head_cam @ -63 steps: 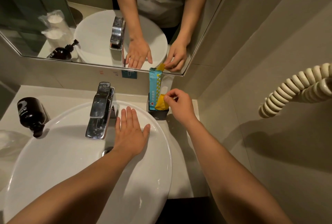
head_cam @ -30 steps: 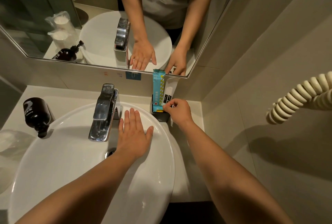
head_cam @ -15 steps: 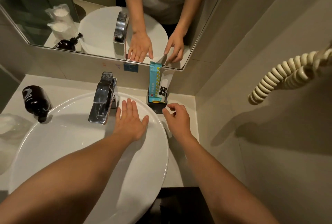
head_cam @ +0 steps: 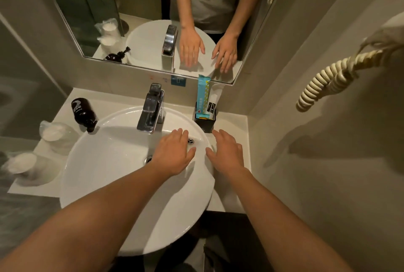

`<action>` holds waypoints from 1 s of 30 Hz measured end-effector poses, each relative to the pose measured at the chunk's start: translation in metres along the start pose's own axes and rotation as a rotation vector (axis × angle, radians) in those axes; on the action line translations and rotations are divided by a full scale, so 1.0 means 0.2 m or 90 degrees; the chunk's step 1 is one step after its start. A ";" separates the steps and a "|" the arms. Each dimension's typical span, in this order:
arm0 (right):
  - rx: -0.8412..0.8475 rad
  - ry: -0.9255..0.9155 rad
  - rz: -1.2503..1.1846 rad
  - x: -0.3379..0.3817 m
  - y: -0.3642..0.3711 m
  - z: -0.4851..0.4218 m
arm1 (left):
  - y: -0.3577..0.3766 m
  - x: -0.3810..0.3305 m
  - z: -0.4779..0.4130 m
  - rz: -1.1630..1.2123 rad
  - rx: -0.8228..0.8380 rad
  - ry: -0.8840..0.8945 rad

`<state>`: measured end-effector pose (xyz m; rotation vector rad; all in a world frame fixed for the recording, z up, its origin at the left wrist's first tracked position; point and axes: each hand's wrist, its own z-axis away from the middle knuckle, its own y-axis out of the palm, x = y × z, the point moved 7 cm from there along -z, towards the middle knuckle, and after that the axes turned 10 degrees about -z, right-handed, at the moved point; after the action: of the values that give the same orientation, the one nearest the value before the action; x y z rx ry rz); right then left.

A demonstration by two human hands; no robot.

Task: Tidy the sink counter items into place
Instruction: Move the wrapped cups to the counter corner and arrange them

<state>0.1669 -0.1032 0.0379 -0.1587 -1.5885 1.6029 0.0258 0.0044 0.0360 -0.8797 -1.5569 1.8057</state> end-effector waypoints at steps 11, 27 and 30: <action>0.010 0.009 0.009 0.17 0.01 0.28 | -0.17 0.08 0.30 -0.131 -0.034 0.060; 0.017 -0.011 0.066 0.75 0.26 0.65 | -0.29 0.66 0.80 -0.096 -0.060 0.047; 0.019 -0.040 0.071 0.91 0.32 0.69 | -0.32 0.80 0.89 -0.122 -0.064 0.038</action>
<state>-0.0631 -0.0839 0.0917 -0.1847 -1.6266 1.7318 -0.2109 0.0328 0.1002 -0.7943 -1.6463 1.5652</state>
